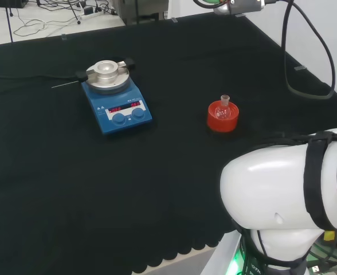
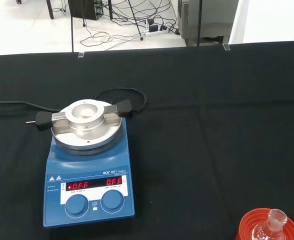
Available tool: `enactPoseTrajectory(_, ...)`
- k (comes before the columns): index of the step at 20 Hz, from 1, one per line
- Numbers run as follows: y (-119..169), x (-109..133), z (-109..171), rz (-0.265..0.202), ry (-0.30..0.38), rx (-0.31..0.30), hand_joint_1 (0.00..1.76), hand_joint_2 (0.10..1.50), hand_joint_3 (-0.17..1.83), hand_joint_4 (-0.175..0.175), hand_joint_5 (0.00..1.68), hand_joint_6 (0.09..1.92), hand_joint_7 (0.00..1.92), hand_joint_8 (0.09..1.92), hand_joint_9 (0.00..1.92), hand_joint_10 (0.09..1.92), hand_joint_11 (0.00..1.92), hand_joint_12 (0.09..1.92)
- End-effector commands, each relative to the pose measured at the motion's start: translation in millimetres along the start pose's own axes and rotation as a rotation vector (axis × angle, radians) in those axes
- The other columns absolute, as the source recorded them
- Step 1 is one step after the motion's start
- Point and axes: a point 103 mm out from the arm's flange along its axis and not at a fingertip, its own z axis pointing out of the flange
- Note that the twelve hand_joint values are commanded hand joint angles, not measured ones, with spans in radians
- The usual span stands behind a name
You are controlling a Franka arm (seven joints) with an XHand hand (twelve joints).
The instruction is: Pick up the round-bottom flask.
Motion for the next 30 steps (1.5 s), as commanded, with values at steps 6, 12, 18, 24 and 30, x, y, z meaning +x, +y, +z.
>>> enactPoseTrajectory(6, 2.4, 0.7, 1.9, 0.003, -0.017, -0.009, 0.21, 1.23, 0.38, -0.014, 0.31, 0.47, 0.06, 0.60, 0.20, 0.69, 0.00, 1.32)
enactPoseTrajectory(12, 5.6, -11.6, 17.4, 0.028, -0.001, 0.016, 0.21, 1.23, 0.36, -0.014, 0.32, 0.47, 0.06, 0.59, 0.20, 0.69, 0.00, 1.32)
enactPoseTrajectory(18, 5.6, -38.9, 47.8, 0.085, 0.024, 0.056, 0.24, 1.23, 0.34, -0.015, 0.33, 0.46, 0.08, 0.59, 0.21, 0.69, 0.00, 1.33)
enactPoseTrajectory(24, 9.0, -75.5, 84.1, 0.135, 0.054, 0.096, 0.26, 1.22, 0.32, -0.018, 0.33, 0.46, 0.09, 0.59, 0.22, 0.69, 0.00, 1.34)
enactPoseTrajectory(30, 33.8, -113.3, 126.3, 0.147, 0.081, 0.109, 0.30, 1.20, 0.30, -0.021, 0.34, 0.45, 0.10, 0.60, 0.23, 0.69, 0.00, 1.35)
